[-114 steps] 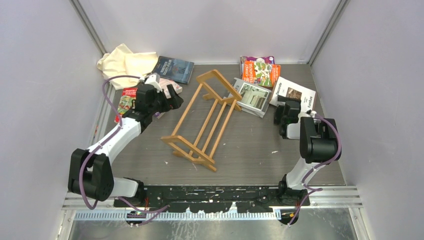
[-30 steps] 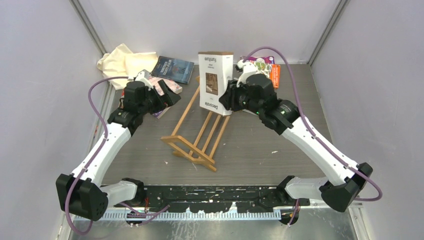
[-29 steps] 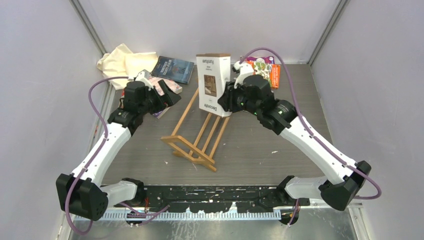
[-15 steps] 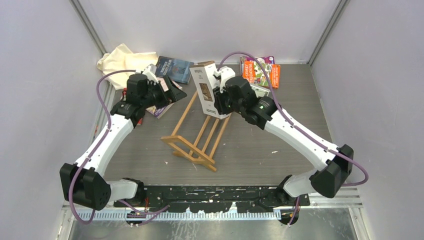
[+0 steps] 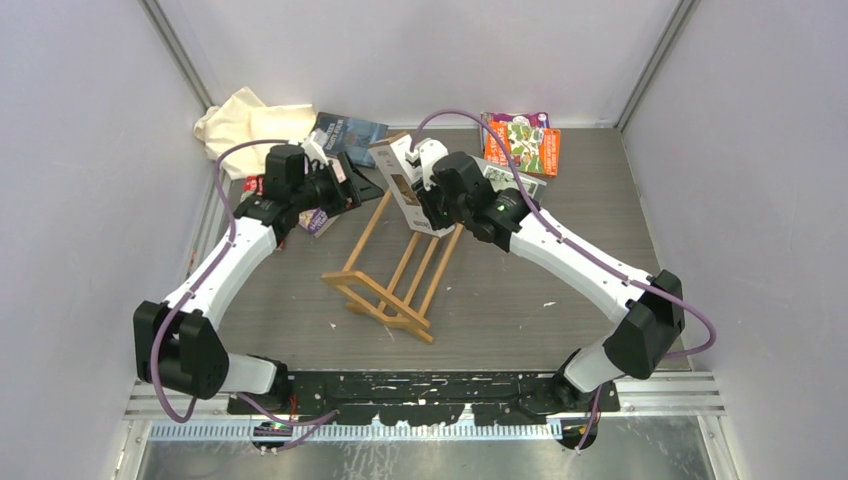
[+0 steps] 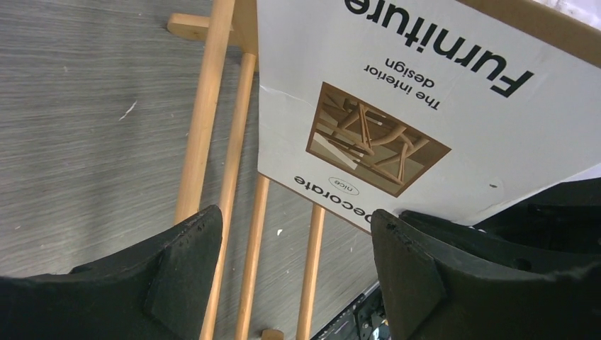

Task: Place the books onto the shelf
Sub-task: Place the book on the shelf.

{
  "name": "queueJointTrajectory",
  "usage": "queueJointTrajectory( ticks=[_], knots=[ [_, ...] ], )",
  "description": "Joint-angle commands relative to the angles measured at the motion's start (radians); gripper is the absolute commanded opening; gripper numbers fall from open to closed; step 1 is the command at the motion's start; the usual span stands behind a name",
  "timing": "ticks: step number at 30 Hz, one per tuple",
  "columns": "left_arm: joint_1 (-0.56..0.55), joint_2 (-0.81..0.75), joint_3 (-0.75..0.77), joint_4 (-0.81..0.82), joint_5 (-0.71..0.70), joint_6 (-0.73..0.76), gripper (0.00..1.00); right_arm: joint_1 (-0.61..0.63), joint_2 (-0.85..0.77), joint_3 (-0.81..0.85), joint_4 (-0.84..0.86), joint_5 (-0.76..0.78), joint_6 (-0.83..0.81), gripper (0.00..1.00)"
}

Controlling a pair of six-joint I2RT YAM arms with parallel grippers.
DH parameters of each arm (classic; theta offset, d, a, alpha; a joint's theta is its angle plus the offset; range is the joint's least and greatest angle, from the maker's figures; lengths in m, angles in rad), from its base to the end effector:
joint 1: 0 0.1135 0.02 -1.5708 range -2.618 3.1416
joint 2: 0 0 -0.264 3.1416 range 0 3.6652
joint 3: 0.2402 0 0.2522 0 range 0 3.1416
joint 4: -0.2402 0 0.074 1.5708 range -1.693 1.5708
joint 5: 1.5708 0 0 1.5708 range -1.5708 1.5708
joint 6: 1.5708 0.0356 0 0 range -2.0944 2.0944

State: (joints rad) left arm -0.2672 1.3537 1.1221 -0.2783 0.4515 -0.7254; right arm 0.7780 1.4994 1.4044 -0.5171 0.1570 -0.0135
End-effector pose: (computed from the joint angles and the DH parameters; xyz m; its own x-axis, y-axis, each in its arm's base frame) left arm 0.2928 -0.0963 0.3217 -0.7535 -0.4126 -0.5118 0.1403 0.6596 -0.7384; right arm 0.2461 0.2347 0.3506 -0.4011 -0.4139 -0.8172 -0.6075 0.7879 -0.1009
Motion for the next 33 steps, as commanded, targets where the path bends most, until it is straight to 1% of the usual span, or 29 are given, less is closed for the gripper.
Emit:
queueJointTrajectory(
  ticks=[1,9,16,22,24,28,33],
  knots=[
    [-0.009,0.021,0.023,0.105,0.057,-0.034,0.76,0.007,-0.006,0.034,0.082,0.023,-0.065,0.37],
    [-0.045,0.050,0.023,0.134,0.036,-0.041,0.75,0.003,0.006,-0.019,0.108,0.024,-0.098,0.39],
    [-0.078,0.064,0.026,0.149,0.010,-0.045,0.75,-0.026,0.007,-0.072,0.139,0.006,-0.098,0.41],
    [-0.105,0.076,0.031,0.155,-0.006,-0.045,0.75,-0.054,0.009,-0.106,0.170,-0.017,-0.087,0.47],
    [-0.110,0.080,0.031,0.156,-0.011,-0.045,0.75,-0.069,0.010,-0.114,0.186,-0.035,-0.077,0.47],
    [-0.115,0.086,0.031,0.160,-0.017,-0.045,0.75,-0.085,0.017,-0.119,0.196,-0.062,-0.072,0.42],
    [-0.116,0.099,0.031,0.166,-0.019,-0.043,0.75,-0.085,0.034,-0.118,0.220,-0.074,-0.088,0.42]
  ],
)
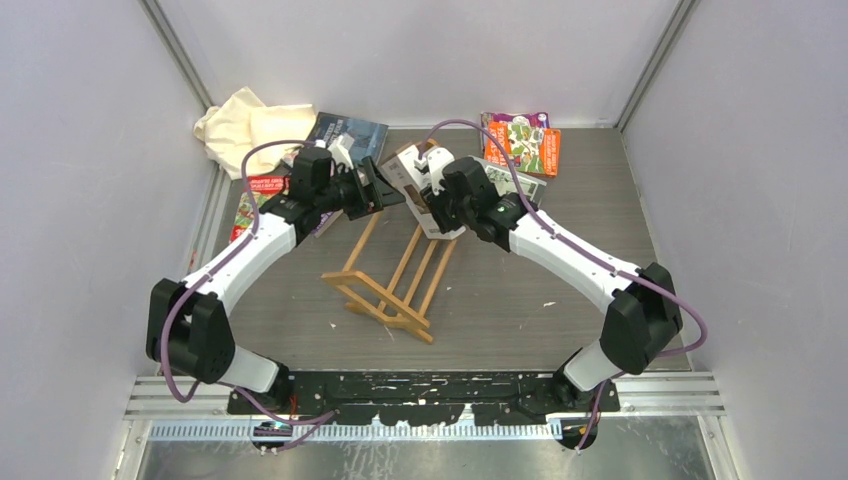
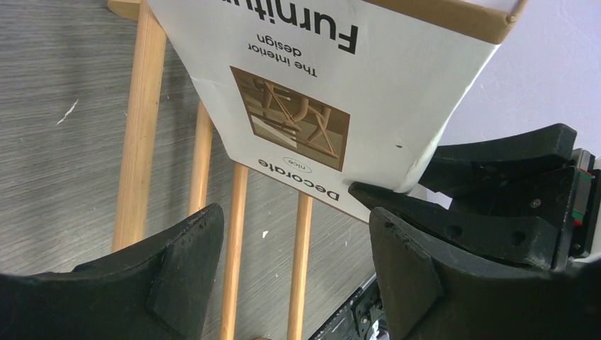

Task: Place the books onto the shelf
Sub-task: Place the book on the shelf.

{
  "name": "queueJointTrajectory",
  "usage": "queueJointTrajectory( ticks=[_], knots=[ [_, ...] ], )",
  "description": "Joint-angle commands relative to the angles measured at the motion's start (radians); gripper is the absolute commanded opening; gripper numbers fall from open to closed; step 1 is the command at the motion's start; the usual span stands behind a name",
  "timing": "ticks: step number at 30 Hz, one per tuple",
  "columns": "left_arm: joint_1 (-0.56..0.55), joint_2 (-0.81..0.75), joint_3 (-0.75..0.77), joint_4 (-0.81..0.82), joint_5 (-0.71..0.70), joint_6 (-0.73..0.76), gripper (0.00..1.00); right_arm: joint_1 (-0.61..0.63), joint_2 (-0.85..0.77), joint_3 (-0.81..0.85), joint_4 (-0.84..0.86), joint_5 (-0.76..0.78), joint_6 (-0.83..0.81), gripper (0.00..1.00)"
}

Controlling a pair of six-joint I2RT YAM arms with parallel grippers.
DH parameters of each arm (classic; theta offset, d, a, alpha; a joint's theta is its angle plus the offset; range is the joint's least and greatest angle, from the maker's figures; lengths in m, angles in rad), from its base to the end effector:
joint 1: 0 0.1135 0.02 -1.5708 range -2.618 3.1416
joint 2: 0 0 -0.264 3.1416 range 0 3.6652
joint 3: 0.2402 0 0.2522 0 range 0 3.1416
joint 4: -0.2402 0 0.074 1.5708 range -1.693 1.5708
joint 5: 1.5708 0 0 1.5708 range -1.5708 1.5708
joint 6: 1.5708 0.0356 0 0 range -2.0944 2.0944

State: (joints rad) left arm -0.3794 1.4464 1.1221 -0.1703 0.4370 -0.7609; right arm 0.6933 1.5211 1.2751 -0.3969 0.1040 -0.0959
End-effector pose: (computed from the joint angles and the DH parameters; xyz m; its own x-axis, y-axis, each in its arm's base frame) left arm 0.3029 -0.1370 0.3038 -0.7893 -0.3579 -0.4989 0.1896 0.6308 -0.7524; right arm 0.2690 0.2187 0.3101 -0.4043 -0.4597 -0.7907 -0.6132 0.7776 -0.1386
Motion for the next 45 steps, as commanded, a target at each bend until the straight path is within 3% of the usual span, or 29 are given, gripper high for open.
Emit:
queueJointTrajectory(
  ticks=[1,20,37,42,45],
  knots=[
    [-0.004,0.009,0.030,0.062,-0.004,-0.008,0.75,0.000,0.016,0.011,0.105,-0.020,-0.009,0.42],
    [-0.009,0.033,0.029,0.095,-0.006,-0.005,0.74,0.000,-0.001,0.004,0.178,0.011,-0.069,0.41],
    [-0.077,0.006,0.059,0.071,-0.109,0.017,0.72,-0.002,0.032,-0.051,0.354,-0.006,-0.086,0.41],
    [-0.099,0.008,0.039,0.079,-0.133,0.027,0.72,-0.016,0.042,-0.114,0.423,-0.008,-0.064,0.46],
    [-0.113,0.012,0.026,0.093,-0.143,0.026,0.72,-0.024,0.048,-0.142,0.449,0.013,-0.057,0.59]
  ],
)
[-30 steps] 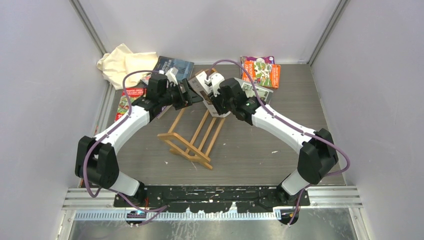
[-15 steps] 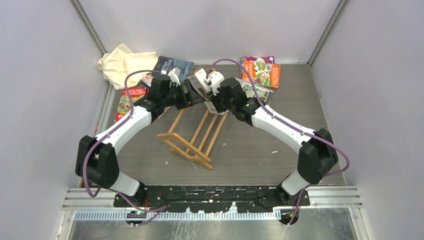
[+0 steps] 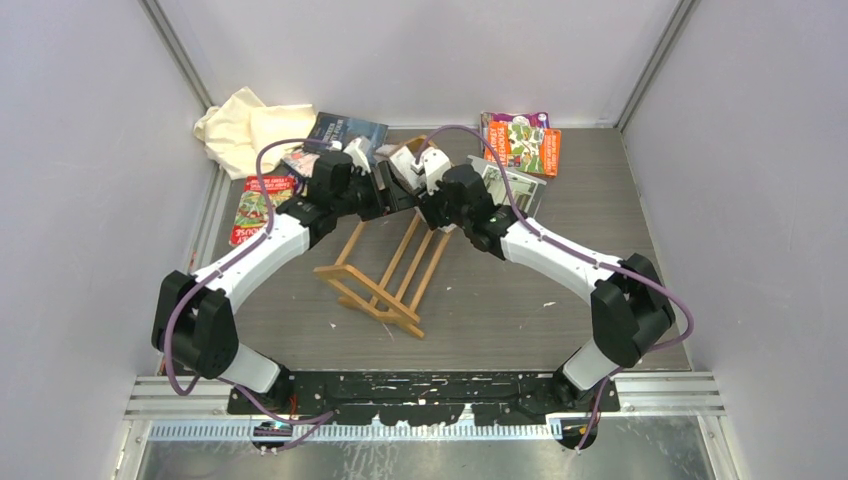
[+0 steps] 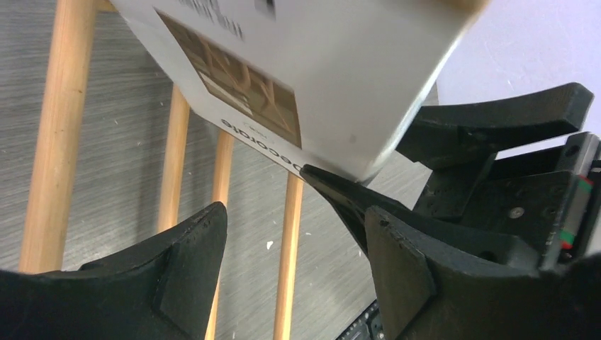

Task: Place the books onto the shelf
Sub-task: Place the book on the shelf.

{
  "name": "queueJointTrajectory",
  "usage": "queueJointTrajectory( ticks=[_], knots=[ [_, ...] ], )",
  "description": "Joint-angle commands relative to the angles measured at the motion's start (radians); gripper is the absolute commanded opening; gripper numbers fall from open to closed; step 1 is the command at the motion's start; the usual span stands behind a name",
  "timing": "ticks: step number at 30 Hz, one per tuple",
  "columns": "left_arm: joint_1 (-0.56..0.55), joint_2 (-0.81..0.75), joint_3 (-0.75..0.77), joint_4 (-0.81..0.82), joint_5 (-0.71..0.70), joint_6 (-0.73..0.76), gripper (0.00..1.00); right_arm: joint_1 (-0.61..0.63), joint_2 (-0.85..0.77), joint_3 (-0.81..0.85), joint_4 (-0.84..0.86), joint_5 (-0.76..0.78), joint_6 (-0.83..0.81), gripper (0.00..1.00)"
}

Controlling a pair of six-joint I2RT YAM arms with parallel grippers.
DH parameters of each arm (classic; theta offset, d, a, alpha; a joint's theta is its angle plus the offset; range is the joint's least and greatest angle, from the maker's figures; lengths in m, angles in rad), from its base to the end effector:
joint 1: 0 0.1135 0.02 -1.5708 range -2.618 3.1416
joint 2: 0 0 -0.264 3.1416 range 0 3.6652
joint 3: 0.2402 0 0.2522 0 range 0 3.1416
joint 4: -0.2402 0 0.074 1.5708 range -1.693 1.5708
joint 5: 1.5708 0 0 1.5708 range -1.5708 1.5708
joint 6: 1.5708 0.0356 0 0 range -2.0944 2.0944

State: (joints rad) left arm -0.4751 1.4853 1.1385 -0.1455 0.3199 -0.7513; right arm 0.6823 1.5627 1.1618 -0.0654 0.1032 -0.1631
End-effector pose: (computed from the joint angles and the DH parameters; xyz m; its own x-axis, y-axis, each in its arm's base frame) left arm 0.3001 -0.1670 0.2988 -0.7718 -0.3317 -0.5426 0.2105 0.6718 -0.7102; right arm 0.2852 0.2270 0.2879 -0.2541 -0.4145 -0.8739 -0.6051 0.7730 -0.1907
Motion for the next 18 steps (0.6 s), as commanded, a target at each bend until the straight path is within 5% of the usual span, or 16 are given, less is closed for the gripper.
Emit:
queueJointTrajectory(
  ticks=[1,5,18],
  knots=[
    [-0.022,-0.023,0.009,0.069,-0.029,0.017,0.71,-0.019,0.005,-0.038,0.125,0.017,0.019,0.64],
    [-0.037,-0.010,0.023,0.065,-0.031,0.017,0.71,-0.031,-0.003,-0.056,0.136,0.042,0.038,0.75],
    [-0.056,0.051,0.118,0.026,-0.025,0.012,0.71,-0.067,-0.039,-0.001,0.092,0.123,0.042,0.78]
  ],
)
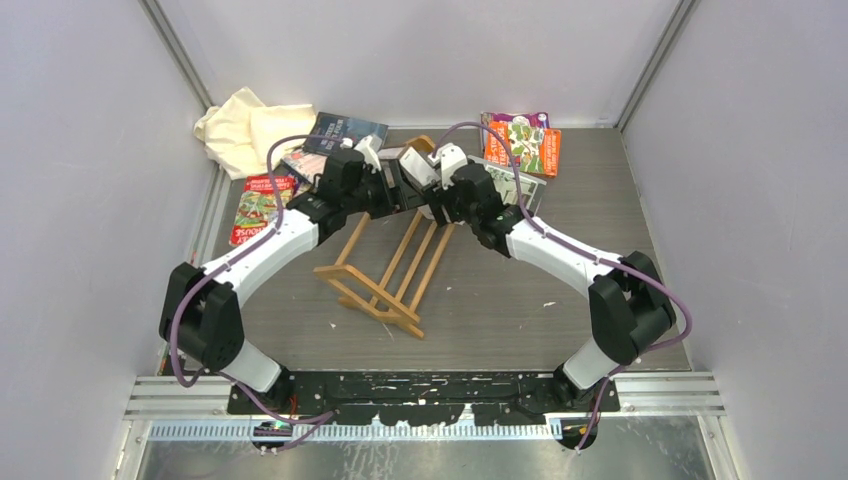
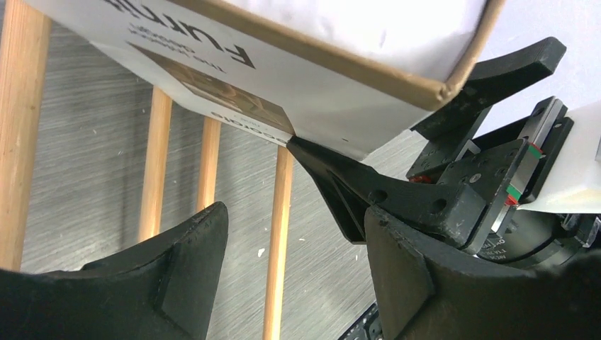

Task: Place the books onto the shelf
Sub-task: Place the book on the shelf.

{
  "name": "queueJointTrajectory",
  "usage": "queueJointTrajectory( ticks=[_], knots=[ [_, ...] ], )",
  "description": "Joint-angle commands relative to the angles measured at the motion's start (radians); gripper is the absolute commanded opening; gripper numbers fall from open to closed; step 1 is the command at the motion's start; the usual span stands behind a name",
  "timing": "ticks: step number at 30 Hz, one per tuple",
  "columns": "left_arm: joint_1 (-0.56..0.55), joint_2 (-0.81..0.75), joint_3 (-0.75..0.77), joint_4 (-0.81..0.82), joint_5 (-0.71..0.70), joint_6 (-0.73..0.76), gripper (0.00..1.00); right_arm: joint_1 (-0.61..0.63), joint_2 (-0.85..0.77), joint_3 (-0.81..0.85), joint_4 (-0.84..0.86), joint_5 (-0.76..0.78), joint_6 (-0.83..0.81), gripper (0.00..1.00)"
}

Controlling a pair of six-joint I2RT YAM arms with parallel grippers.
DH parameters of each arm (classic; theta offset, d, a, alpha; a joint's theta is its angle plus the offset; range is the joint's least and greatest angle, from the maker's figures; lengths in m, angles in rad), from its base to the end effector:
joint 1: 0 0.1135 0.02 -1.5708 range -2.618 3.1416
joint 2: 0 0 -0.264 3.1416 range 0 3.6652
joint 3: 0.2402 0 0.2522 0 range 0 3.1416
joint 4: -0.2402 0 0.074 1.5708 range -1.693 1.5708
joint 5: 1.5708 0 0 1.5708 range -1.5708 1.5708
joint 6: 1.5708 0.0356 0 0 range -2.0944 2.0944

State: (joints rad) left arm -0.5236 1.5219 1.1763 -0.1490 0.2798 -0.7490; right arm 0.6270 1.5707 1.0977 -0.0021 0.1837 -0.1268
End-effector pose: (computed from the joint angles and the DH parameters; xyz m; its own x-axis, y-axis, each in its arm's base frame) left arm 0.3009 -0.1851 0.2993 -0.7716 -0.3102 -0.5553 0.2262 0.6822 -0.6953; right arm 0.2972 0.2073 0.2695 -0.3111 -0.3790 -0.8715 -0.4886 0.8504 -0.1953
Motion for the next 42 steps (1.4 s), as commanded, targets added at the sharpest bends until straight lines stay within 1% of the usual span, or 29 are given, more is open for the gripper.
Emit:
queueJointTrajectory(
  ticks=[1,9,14,19,25,32,36,39,42],
  knots=[
    [-0.009,0.021,0.089,0.025,0.017,0.010,0.70,-0.016,-0.049,0.065,0.026,0.045,0.006,0.78],
    [-0.018,0.072,0.138,0.009,0.029,0.005,0.70,-0.052,-0.050,0.071,0.018,0.069,0.012,0.79],
    [-0.017,0.108,0.186,-0.019,0.043,0.008,0.70,-0.074,-0.040,0.090,0.008,0.057,0.018,0.79],
    [-0.018,0.127,0.203,-0.030,0.050,0.007,0.70,-0.083,-0.048,0.087,0.008,0.056,0.026,0.79],
    [-0.018,0.104,0.176,-0.027,0.056,-0.003,0.68,-0.083,-0.085,0.074,-0.038,0.054,0.060,0.79],
    [-0.031,0.051,0.129,-0.023,0.050,-0.012,0.65,-0.083,-0.173,0.025,-0.058,0.065,0.120,0.80],
    [-0.044,0.029,0.109,-0.029,0.040,-0.012,0.64,-0.081,-0.213,0.013,-0.073,0.073,0.126,0.81],
    [-0.055,0.017,0.098,-0.034,0.033,-0.012,0.62,-0.083,-0.248,0.001,-0.076,0.110,0.173,0.81],
    [-0.066,-0.002,0.094,-0.052,0.025,-0.012,0.62,-0.085,-0.264,0.013,-0.107,0.210,0.228,0.81]
  ],
)
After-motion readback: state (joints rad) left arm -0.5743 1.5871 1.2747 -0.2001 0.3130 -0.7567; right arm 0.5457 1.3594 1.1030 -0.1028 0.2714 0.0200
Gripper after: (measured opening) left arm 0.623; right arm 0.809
